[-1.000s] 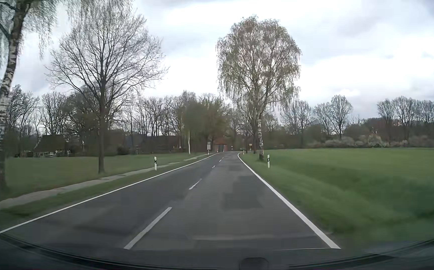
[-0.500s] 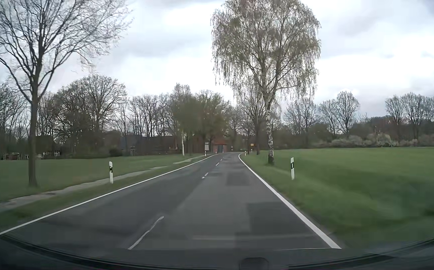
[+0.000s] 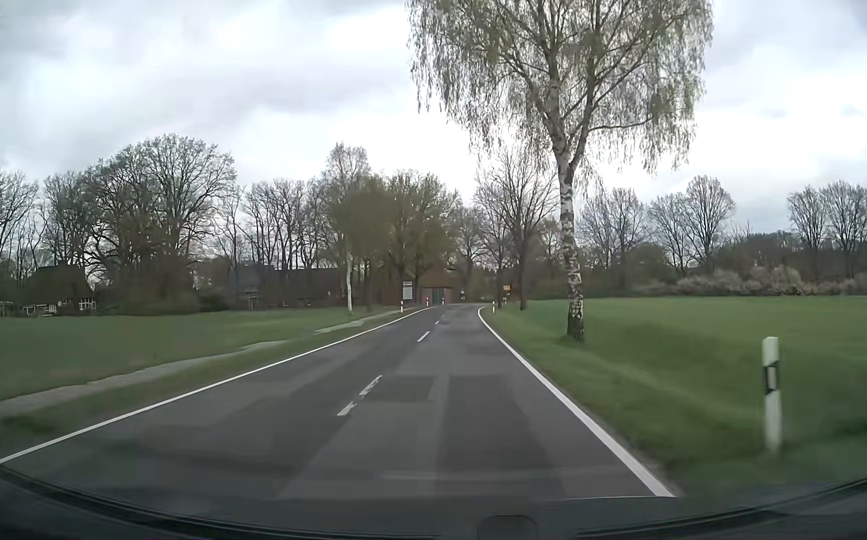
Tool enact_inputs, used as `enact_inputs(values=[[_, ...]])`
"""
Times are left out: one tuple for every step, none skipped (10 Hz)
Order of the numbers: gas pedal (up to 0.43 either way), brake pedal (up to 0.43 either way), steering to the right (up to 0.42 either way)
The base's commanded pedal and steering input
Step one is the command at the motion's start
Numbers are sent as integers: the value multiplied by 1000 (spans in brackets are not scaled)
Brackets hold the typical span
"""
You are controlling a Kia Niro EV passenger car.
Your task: Follow the waypoints while adhering to traffic rules and regulations
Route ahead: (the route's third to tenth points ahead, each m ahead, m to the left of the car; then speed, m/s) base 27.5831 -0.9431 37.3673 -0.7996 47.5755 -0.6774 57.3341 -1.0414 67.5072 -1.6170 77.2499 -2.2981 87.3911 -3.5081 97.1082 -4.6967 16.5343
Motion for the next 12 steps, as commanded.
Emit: enact_inputs(values=[[47, 0, 0], [59, 0, 0], [59, 0, 0], [67, 0, 0], [67, 0, 1], [67, 6, 0], [67, 0, 0], [67, 0, 1], [67, 0, 1], [67, 0, 1], [59, 0, -2], [59, 0, -2]])
